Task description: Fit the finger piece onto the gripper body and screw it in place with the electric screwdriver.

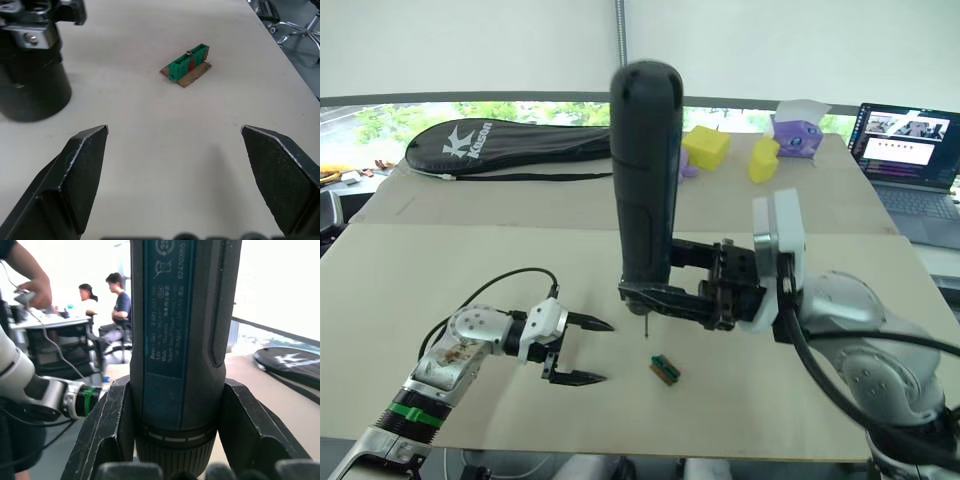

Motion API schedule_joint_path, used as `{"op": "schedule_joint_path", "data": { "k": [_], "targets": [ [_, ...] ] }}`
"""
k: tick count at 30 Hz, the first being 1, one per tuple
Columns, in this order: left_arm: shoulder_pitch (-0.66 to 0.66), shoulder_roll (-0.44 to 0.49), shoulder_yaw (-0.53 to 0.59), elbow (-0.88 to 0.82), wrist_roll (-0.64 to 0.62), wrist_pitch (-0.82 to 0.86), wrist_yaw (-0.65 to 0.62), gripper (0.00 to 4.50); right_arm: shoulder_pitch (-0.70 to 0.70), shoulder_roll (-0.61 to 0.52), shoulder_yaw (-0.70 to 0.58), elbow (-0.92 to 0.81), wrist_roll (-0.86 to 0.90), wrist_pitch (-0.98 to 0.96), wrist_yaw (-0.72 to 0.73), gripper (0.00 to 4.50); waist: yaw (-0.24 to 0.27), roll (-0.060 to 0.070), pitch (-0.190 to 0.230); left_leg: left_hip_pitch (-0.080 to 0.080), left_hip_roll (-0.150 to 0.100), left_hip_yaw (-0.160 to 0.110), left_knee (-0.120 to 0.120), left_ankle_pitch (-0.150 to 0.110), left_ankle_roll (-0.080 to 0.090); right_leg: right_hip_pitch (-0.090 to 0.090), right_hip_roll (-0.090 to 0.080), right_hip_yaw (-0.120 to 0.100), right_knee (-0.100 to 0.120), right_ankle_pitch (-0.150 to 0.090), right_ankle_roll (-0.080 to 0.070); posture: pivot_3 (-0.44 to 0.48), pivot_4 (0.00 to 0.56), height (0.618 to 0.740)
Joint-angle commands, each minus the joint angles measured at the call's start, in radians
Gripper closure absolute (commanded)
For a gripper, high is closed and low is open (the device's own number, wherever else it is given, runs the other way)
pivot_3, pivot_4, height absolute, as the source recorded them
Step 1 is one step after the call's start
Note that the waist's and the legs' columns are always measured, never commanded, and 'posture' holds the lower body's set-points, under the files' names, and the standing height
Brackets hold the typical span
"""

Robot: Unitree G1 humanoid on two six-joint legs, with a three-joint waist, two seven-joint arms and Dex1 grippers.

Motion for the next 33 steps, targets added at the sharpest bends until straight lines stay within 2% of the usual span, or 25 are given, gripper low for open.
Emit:
{"op": "schedule_joint_path", "data": {
  "k": [1,7,14,26,33],
  "targets": [
    [-0.014,0.013,0.040,-0.013,-0.021,0.014,0.020,0.00,-0.151,0.034,0.012,0.081,0.077,0.064,0.000,2.59,-0.001,0.000,0.000,0.000,0.000,0.000,0.000,0.000,0.000,0.000,0.000,0.000,0.000,0.000,0.000,0.000,0.150,0.737],
    [-0.061,0.003,0.063,0.043,-0.015,0.012,0.044,0.00,-0.385,0.123,0.068,0.255,0.043,0.149,0.015,2.59,-0.003,0.000,0.000,-0.001,0.000,0.000,0.000,0.000,0.000,-0.001,0.000,-0.001,0.001,0.000,0.000,0.000,0.150,0.737],
    [-0.135,-0.021,0.080,0.105,-0.036,0.041,0.057,0.00,-0.535,0.215,0.113,0.418,-0.088,0.171,0.036,2.59,-0.003,0.000,0.000,-0.004,-0.002,0.000,0.002,0.000,0.000,-0.004,0.000,-0.003,0.010,0.001,-0.001,0.000,0.150,0.737],
    [-0.237,-0.062,0.068,0.202,-0.026,0.034,0.038,0.00,-0.513,0.269,0.146,0.514,-0.342,0.064,0.146,2.59,-0.015,0.000,0.000,-0.005,-0.002,0.001,0.003,0.000,0.000,-0.006,0.002,-0.005,0.012,0.001,-0.001,0.000,0.150,0.737],
    [-0.269,-0.093,0.056,0.261,-0.003,-0.004,0.033,0.00,-0.485,0.289,0.142,0.530,-0.409,0.050,0.178,2.59,-0.028,0.000,0.000,-0.005,-0.002,0.002,0.003,0.001,-0.002,-0.006,0.003,-0.007,0.012,0.001,-0.001,0.000,0.150,0.737]
  ]
}}
